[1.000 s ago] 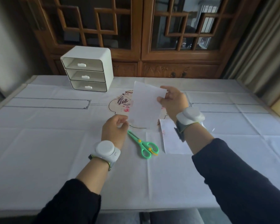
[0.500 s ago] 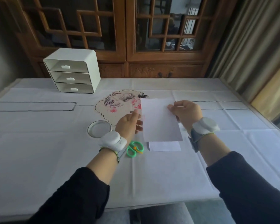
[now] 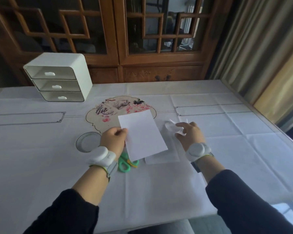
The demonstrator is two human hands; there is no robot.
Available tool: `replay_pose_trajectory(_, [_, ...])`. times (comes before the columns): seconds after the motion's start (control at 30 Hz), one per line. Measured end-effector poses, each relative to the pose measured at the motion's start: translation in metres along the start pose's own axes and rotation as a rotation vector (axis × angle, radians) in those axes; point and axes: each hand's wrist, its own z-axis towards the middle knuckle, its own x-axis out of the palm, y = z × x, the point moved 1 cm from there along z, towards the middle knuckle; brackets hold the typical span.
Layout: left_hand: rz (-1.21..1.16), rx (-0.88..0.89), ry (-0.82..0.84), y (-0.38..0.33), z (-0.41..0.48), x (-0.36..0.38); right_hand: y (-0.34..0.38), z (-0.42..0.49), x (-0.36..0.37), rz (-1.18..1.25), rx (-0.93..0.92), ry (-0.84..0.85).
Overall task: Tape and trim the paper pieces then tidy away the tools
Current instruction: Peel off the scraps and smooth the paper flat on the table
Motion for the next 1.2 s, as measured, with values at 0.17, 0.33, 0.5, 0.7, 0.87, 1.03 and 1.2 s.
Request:
replay_pose_trajectory(0.17, [-0.005, -0.003, -0.007, 0.007, 0.006, -0.002, 0.000, 0.016, 0.004, -0.120, 0.025, -0.013])
replay_pose_trajectory(0.33, [0.007, 0.008, -0.021, 0.009, 0.010, -0.002, -0.005, 0.033, -0.006, -0.129, 0.118, -0.089])
replay_pose_trajectory(0.5, [0.005, 0.003, 0.026, 0.011, 0.008, 0.006, -0.002, 0.034, -0.013, -0.076, 0.110, -0.068])
replay_pose_trajectory(0.7, [-0.011, 0.014, 0.077, 0.008, 0.003, 0.020, 0.026, 0.012, -0.013, 0.015, 0.022, -0.068])
replay_pose_trajectory(0.87, [-0.036, 0.004, 0.139, 0.006, -0.003, 0.036, 0.030, 0.002, 0.001, 0.317, 0.146, 0.132])
replay_pose_trajectory(1.03, [-0.022, 0.000, 0.159, 0.010, -0.008, 0.044, 0.015, -0.005, 0.002, 0.388, 0.212, 0.085])
replay_pose_trajectory(1.2, [0.094, -0.008, 0.116, 0.011, -0.005, 0.046, 0.011, -0.008, 0.003, 0.337, 0.245, 0.097])
